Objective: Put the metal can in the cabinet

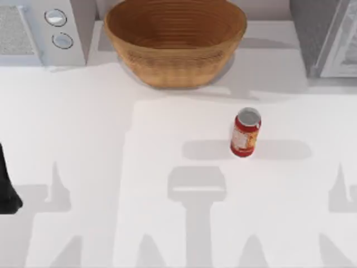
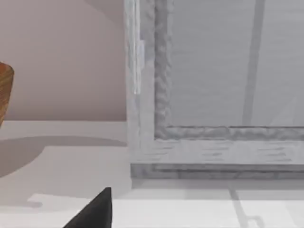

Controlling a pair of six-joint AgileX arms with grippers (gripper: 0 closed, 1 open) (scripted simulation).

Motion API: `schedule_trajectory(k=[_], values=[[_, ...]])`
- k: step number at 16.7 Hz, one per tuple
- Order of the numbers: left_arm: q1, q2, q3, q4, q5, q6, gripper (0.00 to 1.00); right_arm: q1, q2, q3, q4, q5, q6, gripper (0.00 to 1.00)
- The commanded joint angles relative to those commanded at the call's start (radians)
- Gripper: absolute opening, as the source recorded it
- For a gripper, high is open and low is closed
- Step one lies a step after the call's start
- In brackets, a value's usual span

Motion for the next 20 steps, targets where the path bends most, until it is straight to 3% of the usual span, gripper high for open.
schedule_trajectory(k=[8,13,20], values=[[0.0,0.0,0.0,0.0,0.0,0.0,1.0,0.052,0.161,0.041,0.124,0.067,-0.036,1.0],[0.0,0.0,0.0,0.0,0.0,0.0,1.0,0.182,0.45,0.156,0.404,0.173,-0.06,1.0],[0.0,0.0,0.0,0.0,0.0,0.0,1.0,0.41,1.048,0.331,0.896,0.39,-0.085,1.0]])
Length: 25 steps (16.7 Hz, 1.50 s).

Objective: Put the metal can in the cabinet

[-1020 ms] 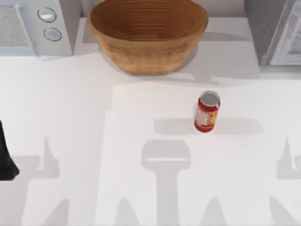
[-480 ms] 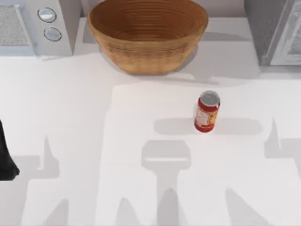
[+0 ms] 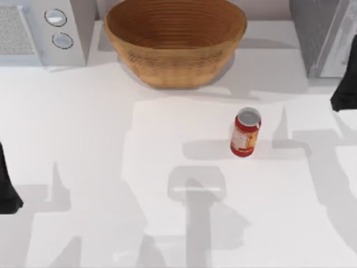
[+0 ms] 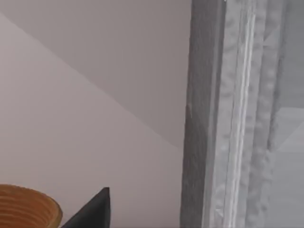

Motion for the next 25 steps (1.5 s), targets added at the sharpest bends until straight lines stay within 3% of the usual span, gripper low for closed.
schedule_trajectory(k=[8,15,19,25], values=[[0.0,0.0,0.0,0.0,0.0,0.0,1.0,0.255,0.753,0.164,0.541,0.273,0.022,1.0],[0.0,0.0,0.0,0.0,0.0,0.0,1.0,0.412,1.261,0.25,0.871,0.457,0.072,1.0],[0.0,0.0,0.0,0.0,0.0,0.0,1.0,0.454,1.408,0.271,0.96,0.51,0.092,1.0],[0.0,0.0,0.0,0.0,0.0,0.0,1.0,0.459,1.426,0.273,0.971,0.517,0.095,1.0]])
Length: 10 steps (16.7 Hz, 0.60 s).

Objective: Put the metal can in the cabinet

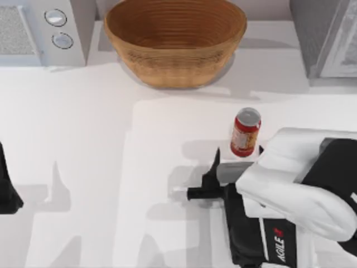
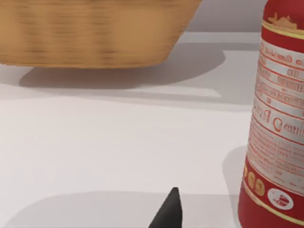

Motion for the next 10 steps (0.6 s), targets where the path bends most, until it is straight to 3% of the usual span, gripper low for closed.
schedule_trajectory(k=[1,10], values=[[0.0,0.0,0.0,0.0,0.0,0.0,1.0,0.004,0.06,0.08,-0.08,-0.05,0.042,1.0],[0.0,0.0,0.0,0.0,0.0,0.0,1.0,-0.072,0.018,0.123,-0.102,-0.071,-0.002,1.0]])
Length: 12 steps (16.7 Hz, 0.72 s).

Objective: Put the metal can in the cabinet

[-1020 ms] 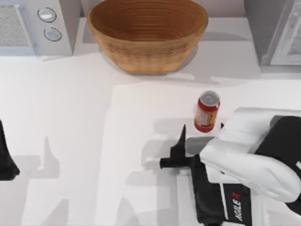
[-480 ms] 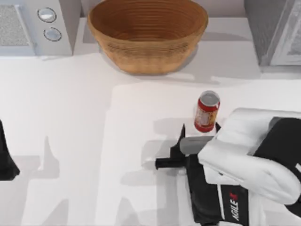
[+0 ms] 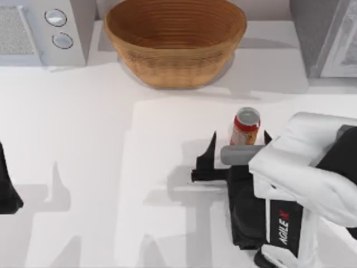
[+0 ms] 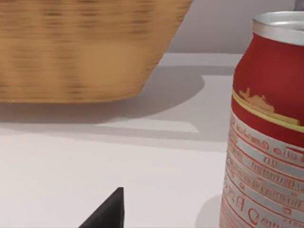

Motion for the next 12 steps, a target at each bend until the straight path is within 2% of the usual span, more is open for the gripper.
schedule_trajectory(k=[12], values=[[0.0,0.0,0.0,0.0,0.0,0.0,1.0,-0.072,-0.015,0.041,-0.057,-0.073,0.002,1.0]])
